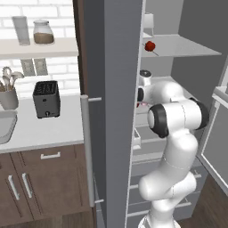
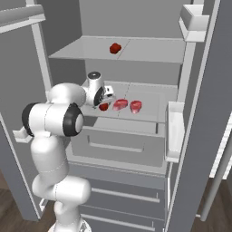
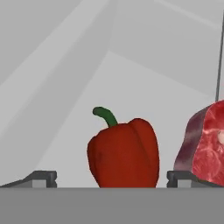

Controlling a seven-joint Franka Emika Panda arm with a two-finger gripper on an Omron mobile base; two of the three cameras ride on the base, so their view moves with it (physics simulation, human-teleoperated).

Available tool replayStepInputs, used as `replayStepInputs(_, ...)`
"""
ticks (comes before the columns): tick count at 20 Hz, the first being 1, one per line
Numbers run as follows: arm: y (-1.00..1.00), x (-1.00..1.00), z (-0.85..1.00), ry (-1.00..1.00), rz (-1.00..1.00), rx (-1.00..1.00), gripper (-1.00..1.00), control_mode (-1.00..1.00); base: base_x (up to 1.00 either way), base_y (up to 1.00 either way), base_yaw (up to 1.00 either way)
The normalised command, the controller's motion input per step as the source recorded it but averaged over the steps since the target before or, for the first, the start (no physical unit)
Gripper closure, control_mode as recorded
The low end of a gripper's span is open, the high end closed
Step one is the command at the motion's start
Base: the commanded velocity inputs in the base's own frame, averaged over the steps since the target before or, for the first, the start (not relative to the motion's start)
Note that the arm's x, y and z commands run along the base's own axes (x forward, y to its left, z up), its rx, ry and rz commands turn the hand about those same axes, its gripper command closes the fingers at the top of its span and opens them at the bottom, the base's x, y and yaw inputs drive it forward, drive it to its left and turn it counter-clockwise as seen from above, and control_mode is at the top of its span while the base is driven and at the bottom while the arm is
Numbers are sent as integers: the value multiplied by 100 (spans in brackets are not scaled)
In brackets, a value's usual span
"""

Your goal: Place one bell pepper and one steak in each tupperware on the nearby counter, to pack two identical lunches.

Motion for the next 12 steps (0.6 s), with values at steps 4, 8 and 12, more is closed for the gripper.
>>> replayStepInputs(4,-3,25,-4,0,0,0,-100,-100,0,0,0)
replayStepInputs(8,-1,0,-9,0,0,0,-100,-100,0,0,0)
replayStepInputs(12,0,0,-27,0,0,0,-100,-100,0,0,0)
